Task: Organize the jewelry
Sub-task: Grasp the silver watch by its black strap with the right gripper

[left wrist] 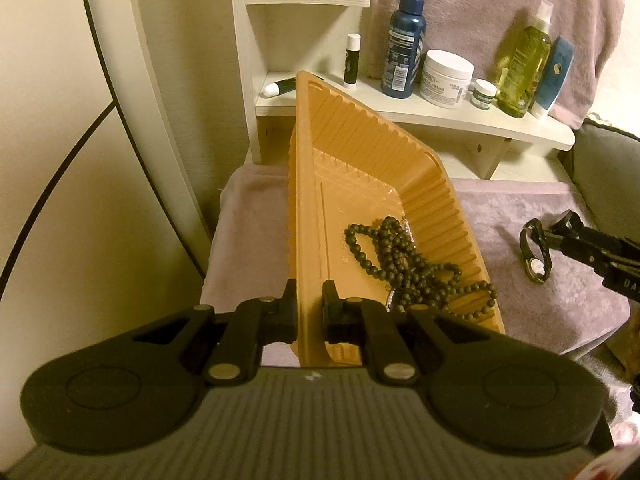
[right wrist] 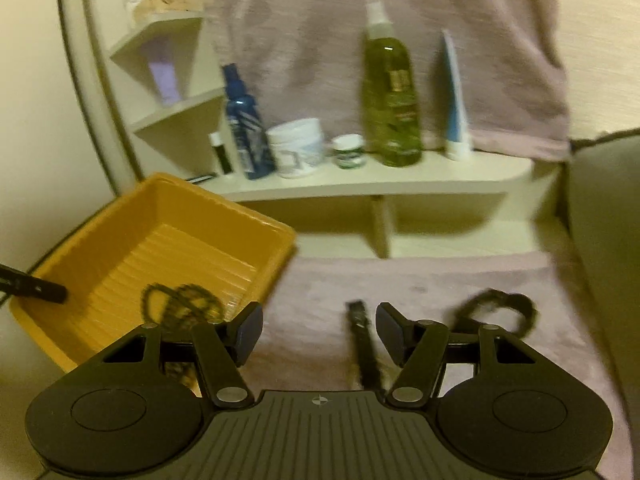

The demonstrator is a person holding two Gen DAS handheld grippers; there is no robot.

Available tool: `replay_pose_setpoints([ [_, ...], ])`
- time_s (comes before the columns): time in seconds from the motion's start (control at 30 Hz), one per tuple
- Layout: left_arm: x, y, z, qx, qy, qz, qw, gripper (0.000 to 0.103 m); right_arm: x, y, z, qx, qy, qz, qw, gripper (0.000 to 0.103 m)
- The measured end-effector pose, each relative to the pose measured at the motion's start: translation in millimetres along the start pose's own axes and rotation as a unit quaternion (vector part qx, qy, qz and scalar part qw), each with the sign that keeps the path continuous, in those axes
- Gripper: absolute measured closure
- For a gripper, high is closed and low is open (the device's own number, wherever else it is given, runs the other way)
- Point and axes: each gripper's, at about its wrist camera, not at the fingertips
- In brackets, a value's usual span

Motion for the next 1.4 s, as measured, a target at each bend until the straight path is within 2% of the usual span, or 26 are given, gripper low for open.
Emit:
replay_pose_setpoints([
  [0.6, 0, -1, 0, 0.001, 0.001, -0.001, 1.0, 0.093, 15, -30, -6, -0.028, -0.038, 0.019, 0.999, 0.04],
  [1.0, 1, -1, 0, 0.0, 0.001, -0.001, 1.0, 0.093, 8, -36, -32, -0.038, -0.031, 0.053, 0.997, 0.041],
  [1.13, 1, -1, 0, 0.0, 0.001, -0.001, 1.0, 0.093, 3, -32, -40, -0.039, -0.03, 0.067, 0.997, 0.053],
  [1.4, 1, 0, -1, 0.0, 0.001, -0.001, 1.0, 0.093, -2, -29, -51, -0.046, -0.038, 0.086, 0.994, 0.059],
])
Point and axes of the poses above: each gripper's, at about its wrist camera, not at the fingertips, and z roughly against the way its jaws point, x to its right, y to its top, and after that the axes turned 5 degrees about z, right-handed
